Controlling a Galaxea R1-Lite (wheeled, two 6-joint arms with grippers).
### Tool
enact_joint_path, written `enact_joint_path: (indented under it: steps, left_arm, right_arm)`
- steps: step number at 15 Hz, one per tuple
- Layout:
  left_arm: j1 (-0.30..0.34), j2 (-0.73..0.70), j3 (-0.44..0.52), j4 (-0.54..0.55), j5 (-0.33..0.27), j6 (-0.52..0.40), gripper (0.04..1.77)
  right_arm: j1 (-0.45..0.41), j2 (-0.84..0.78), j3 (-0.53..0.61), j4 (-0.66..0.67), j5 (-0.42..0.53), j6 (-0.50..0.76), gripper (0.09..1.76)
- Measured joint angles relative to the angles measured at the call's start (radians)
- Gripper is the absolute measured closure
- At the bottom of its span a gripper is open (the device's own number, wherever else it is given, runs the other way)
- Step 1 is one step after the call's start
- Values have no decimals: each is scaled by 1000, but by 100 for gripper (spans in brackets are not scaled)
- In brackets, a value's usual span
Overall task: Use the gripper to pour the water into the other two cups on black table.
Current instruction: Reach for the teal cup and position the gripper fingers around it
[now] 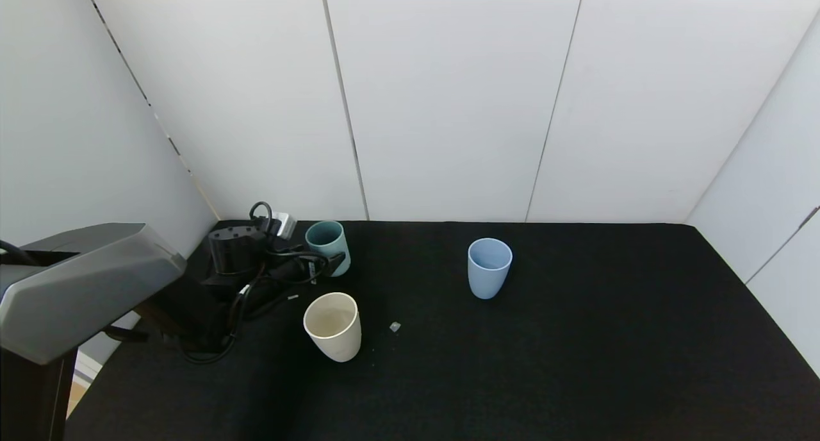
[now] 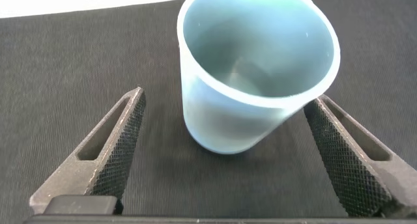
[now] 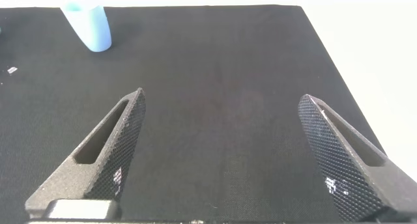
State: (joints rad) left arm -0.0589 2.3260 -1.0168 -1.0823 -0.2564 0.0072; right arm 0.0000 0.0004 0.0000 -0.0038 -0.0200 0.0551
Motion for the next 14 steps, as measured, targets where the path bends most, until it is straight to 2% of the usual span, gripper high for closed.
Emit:
enact_joint_path:
  steps: [8,11,14]
  left_arm:
    - [-7,16,-41,-2,1,-1,9]
    - [-7,19,-54,-2,1,-1,56]
    - [-6,23,-55,-4,1,-1,66]
  right_arm:
    - [0,0,0,0,0,0,14]
    - [0,0,0,0,0,0,14]
    - [0,0,0,0,0,0,14]
